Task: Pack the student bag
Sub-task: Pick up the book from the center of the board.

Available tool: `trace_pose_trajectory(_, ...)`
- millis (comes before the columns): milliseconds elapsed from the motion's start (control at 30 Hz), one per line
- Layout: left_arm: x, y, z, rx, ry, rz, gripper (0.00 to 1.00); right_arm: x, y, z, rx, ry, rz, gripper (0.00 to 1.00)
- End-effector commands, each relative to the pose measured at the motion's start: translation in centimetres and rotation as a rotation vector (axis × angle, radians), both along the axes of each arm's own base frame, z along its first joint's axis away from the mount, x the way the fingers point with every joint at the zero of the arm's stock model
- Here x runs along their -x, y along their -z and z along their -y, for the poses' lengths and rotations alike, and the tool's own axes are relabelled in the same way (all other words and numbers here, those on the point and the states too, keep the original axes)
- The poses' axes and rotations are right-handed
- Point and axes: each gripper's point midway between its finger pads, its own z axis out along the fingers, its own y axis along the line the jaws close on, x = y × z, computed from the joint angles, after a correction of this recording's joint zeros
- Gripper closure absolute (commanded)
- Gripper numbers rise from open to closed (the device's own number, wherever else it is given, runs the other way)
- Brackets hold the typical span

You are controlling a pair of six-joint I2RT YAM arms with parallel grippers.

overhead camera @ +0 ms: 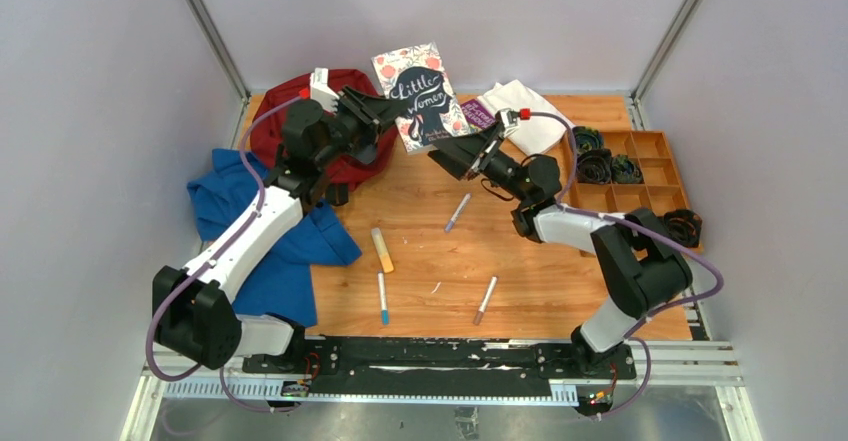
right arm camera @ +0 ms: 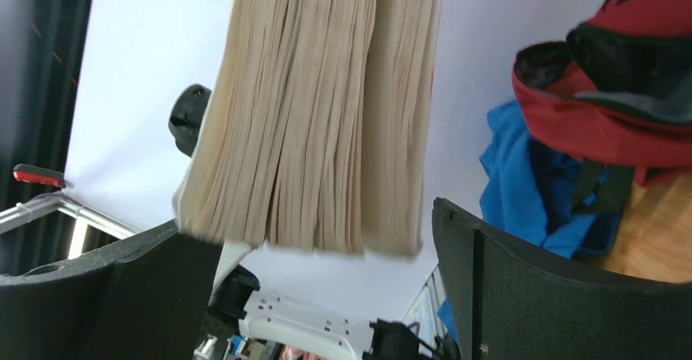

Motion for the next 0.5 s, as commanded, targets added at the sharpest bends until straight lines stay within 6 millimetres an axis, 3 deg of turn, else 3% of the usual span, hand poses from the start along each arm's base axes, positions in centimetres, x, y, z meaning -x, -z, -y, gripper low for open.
trace_pose_trajectory(0, 1.7, -5.0, -0.3, 0.086, 0.015, 0.143, 1.00, -0.2, -4.2, -0.3, -0.147, -0.022, 0.080, 0.01)
trace_pose_trajectory(233, 1.7, -4.7, -1.0, 0.087, -0.040, 0.141, 1.00, -1.7, -5.8, 0.1, -0.193, 0.054, 0.063, 0.04)
trace_pose_trajectory(467, 2.1, -4.7, -3.5, 0.038, -0.218, 0.207, 1.00, -2.6, -5.9, 0.4, -0.233, 0.091, -0.018, 0.25)
